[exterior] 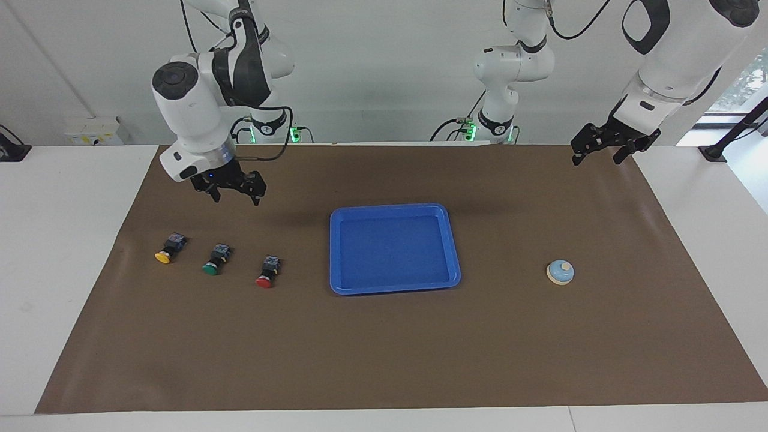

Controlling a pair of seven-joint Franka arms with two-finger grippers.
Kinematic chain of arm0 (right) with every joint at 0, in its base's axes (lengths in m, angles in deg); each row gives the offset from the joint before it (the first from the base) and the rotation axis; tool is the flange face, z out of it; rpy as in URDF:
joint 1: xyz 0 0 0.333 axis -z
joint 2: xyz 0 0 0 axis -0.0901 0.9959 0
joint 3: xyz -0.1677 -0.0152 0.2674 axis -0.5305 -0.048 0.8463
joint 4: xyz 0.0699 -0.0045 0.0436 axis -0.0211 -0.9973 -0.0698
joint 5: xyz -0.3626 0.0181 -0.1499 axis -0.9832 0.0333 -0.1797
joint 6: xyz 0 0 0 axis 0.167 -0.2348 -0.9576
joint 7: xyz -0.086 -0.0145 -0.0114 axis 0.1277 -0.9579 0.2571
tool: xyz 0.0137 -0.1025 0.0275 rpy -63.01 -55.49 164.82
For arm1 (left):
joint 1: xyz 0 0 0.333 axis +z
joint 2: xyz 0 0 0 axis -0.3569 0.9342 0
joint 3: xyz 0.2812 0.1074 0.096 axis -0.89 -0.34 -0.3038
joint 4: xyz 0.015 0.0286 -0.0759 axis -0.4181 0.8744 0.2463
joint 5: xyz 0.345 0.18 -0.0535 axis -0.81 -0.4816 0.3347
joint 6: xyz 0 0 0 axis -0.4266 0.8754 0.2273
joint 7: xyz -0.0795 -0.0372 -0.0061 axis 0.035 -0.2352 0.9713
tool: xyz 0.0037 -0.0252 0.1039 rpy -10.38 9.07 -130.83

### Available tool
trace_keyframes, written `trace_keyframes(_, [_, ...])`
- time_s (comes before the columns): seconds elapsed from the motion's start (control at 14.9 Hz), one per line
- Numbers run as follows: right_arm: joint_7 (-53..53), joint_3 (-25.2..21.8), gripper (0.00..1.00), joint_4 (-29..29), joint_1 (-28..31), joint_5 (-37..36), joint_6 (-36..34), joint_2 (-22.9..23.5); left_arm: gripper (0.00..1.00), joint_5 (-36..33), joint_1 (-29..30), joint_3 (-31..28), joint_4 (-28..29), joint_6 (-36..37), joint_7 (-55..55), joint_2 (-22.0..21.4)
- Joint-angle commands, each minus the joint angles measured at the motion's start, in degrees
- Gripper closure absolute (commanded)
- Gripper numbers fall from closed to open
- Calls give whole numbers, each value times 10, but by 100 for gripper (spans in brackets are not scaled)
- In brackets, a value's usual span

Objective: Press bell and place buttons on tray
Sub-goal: 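Grasp the red-capped button with the right gripper and lift it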

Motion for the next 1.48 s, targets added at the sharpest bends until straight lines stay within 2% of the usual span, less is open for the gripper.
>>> trace_keyframes(0.0, [32,0,0,-20,-12,-3,74,40,0,3,2,0,-1,5,-3,-6])
trace_keyframes(0.27, [27,0,0,-61,-15,-3,189,68,0,3,2,0,-1,5,-3,-6])
trace_keyframes(0.54, [27,0,0,-59,-18,-3,243,114,0,2,2,1,-1,5,-3,-6])
trace_keyframes(0.94, [27,0,0,-56,-20,-3,306,164,0,2,2,0,-1,5,-2,-6])
trace_keyframes(1.21, [26,0,0,-55,-25,-3,313,175,0,2,2,1,-1,5,-3,-6])
trace_keyframes(1.41, [26,0,8,-50,-25,-3,313,178,0,3,2,0,-1,5,-3,-6])
